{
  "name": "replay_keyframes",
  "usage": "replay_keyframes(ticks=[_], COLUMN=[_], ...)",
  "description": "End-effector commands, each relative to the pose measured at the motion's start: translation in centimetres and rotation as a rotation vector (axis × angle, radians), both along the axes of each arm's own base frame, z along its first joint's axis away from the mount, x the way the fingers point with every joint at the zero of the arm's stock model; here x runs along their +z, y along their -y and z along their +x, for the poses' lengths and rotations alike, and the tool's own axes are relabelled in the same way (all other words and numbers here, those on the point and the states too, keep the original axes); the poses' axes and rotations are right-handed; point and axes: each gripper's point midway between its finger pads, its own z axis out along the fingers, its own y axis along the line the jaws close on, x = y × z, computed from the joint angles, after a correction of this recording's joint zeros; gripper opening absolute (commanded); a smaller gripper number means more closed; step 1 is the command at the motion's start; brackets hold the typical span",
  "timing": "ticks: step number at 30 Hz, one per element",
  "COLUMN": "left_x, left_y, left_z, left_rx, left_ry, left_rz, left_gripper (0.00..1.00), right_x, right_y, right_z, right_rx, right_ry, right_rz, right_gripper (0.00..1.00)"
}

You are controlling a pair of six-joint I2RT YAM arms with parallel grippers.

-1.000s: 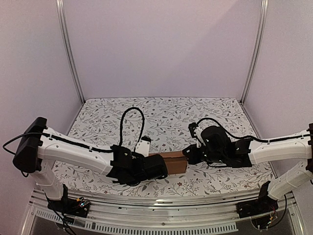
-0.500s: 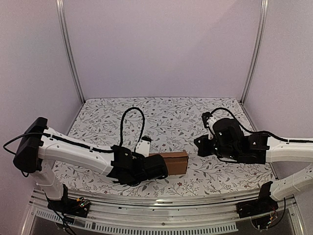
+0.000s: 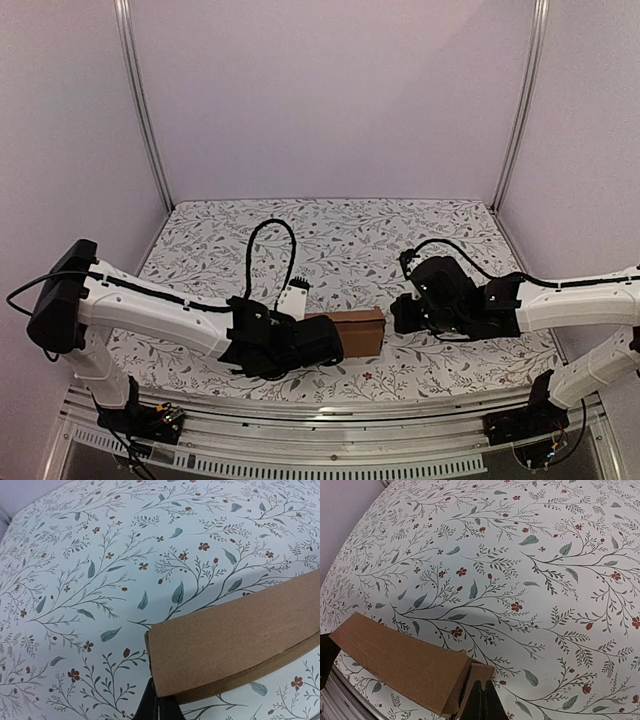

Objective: Fold the paper box

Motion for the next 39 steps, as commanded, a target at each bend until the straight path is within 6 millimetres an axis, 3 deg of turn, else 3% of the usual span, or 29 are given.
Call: replay_keyframes(ticks=[1,10,23,39], left_x=[-5.9,-5.8,-5.9,-5.9], left_y=[-2.7,-2.6,-2.4,-1.9], left_z=[-2.4,-2.4,-2.4,-2.4], left_rx=[-0.018,-0.019,-0.024,-0.035], left_ry=[-0.210,-0.207,-0.208,-0.207], left_rz=[0.134,0.137,0.139,0.138], left_gripper=[0.00,0.00,0.00,0.00], right_x=[-1.2,-1.8,-0.9,-2.0], right_y=[-2.2,-4.7,-2.7,-4.9], right_z=[-0.3,-1.3,-3.3,-4.4], right_rx=[0.042,0.123,0.127,0.156], right_ry=[-0.048,-0.082,-0.095,-0.163], right_rz=[0.036,0.051,0.023,0.098], right_gripper=[0.00,0.00,0.00,0.00])
